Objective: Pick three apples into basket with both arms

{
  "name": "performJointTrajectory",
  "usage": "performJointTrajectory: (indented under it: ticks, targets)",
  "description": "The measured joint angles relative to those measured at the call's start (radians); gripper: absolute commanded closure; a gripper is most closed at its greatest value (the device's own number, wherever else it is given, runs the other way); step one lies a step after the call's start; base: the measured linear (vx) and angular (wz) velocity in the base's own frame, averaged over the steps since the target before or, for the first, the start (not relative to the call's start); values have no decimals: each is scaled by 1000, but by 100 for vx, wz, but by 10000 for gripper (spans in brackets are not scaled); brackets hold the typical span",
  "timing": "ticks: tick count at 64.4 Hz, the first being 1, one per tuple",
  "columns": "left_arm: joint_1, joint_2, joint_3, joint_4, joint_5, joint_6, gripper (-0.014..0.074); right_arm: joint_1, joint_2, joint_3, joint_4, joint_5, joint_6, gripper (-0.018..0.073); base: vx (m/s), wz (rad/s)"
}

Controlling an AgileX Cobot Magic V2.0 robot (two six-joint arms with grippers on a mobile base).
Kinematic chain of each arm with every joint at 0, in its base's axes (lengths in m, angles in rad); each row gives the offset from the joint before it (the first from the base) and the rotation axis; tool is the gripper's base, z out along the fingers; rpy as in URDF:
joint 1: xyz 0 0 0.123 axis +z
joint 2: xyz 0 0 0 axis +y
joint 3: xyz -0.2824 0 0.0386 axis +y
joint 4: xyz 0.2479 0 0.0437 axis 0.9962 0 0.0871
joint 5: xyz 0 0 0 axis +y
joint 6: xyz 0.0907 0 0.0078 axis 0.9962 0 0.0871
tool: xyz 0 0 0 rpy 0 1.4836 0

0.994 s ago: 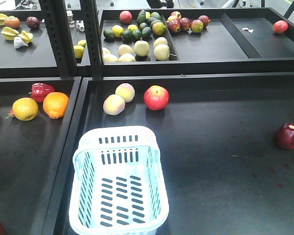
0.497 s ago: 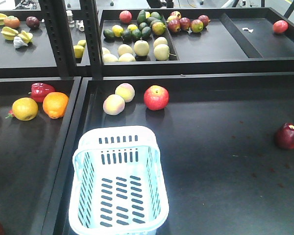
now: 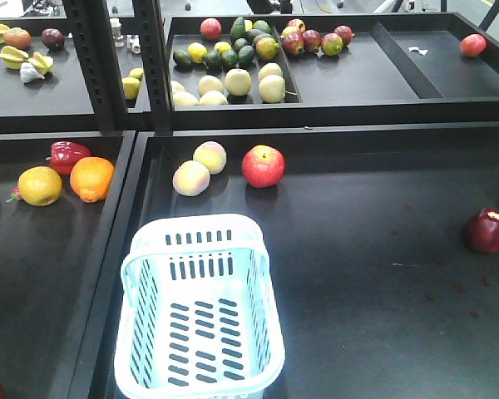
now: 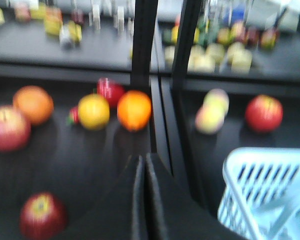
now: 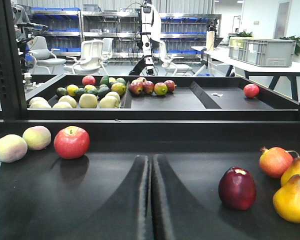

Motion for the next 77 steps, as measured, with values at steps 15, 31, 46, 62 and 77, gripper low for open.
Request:
performJointTrajectory:
  ticks: [15, 31, 46, 62, 77]
  targets:
    - [0, 120, -46, 0, 146, 1, 603, 0, 0, 0, 0, 0, 0, 567, 0, 0]
    - [0, 120, -47, 0, 154, 4, 568, 0, 0, 0, 0, 0, 0, 567, 0, 0]
    - [0, 120, -47, 0, 153, 70, 346, 0, 0, 0, 0, 0, 0, 567, 0, 0]
    - [0, 120, -48, 0, 146, 84, 179, 0, 0, 0, 0, 0, 0, 567, 0, 0]
    - [-4, 135, -197, -29, 193, 283, 182, 0, 0, 0, 0, 0, 0, 567, 0, 0]
